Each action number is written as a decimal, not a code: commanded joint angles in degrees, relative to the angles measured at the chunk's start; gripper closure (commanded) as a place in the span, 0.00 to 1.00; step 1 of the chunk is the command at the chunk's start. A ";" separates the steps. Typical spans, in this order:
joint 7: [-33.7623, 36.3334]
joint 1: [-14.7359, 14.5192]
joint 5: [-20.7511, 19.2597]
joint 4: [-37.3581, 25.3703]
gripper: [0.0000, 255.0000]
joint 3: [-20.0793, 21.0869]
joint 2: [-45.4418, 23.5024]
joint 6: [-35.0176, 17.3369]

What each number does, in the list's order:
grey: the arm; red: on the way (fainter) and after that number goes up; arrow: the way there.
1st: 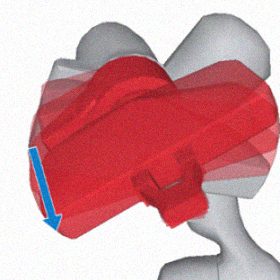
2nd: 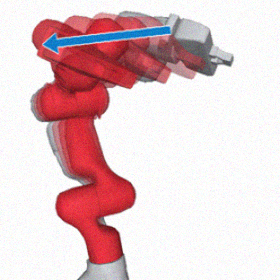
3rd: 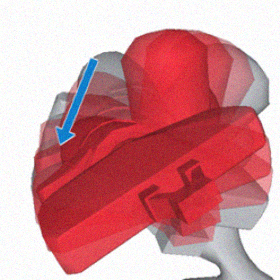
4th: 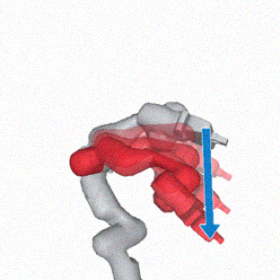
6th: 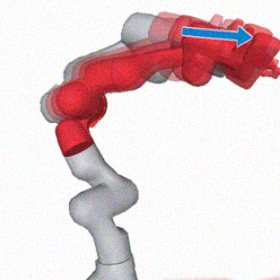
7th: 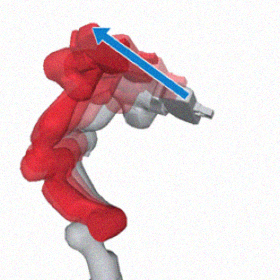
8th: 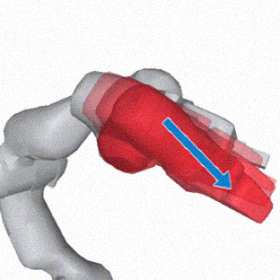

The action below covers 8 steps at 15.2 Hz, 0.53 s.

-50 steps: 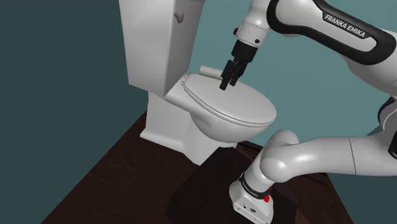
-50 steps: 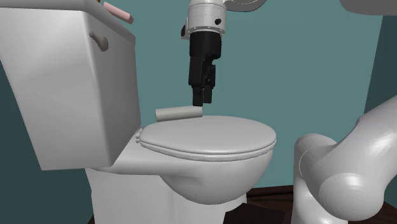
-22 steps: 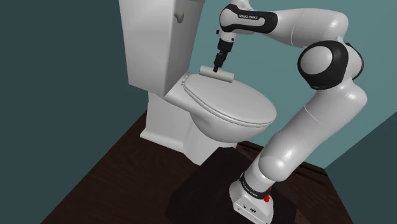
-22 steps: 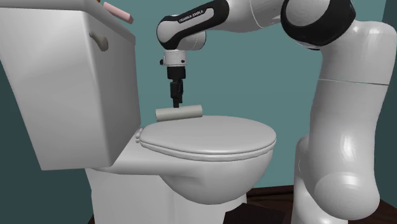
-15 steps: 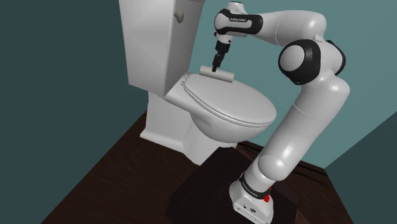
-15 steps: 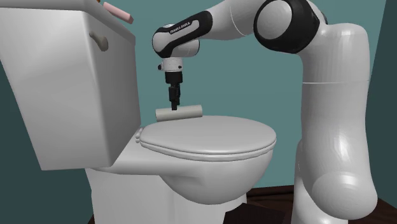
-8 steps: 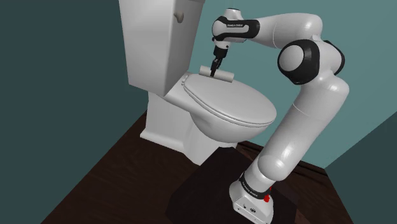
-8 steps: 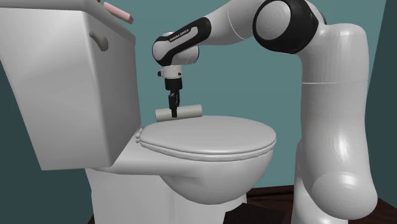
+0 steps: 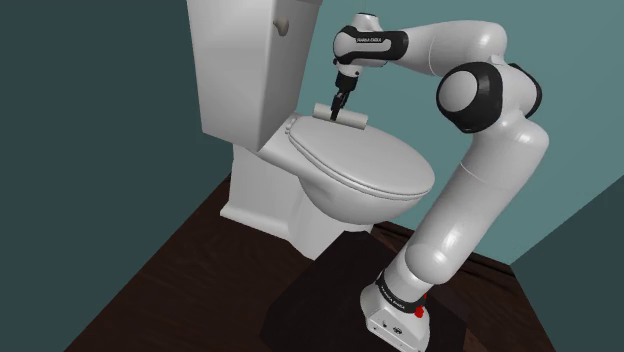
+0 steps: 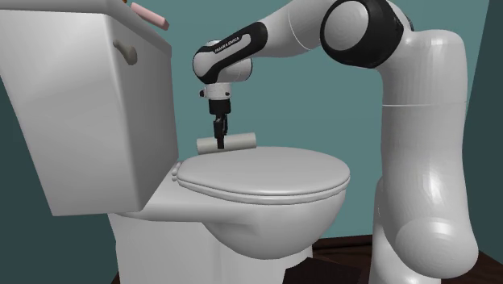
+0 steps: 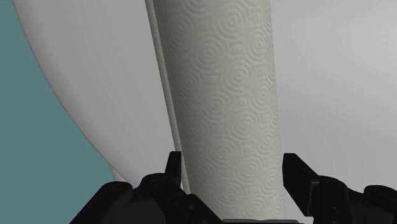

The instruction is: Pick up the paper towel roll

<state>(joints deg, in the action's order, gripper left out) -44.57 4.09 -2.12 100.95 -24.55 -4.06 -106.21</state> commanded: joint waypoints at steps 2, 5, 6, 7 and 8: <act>-0.06 0.05 -0.07 -0.62 1.00 -0.06 0.05 0.79; -0.18 0.07 -0.07 -2.89 1.00 -0.07 0.08 3.09; -0.22 0.07 -0.05 -3.68 1.00 -0.07 0.07 3.86; -0.27 0.09 -0.03 -4.48 1.00 -0.08 0.04 4.64; -0.33 0.10 -0.01 -5.31 1.00 -0.09 -0.01 5.42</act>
<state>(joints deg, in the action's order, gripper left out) -44.86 4.19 -2.14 96.52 -24.64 -4.05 -101.66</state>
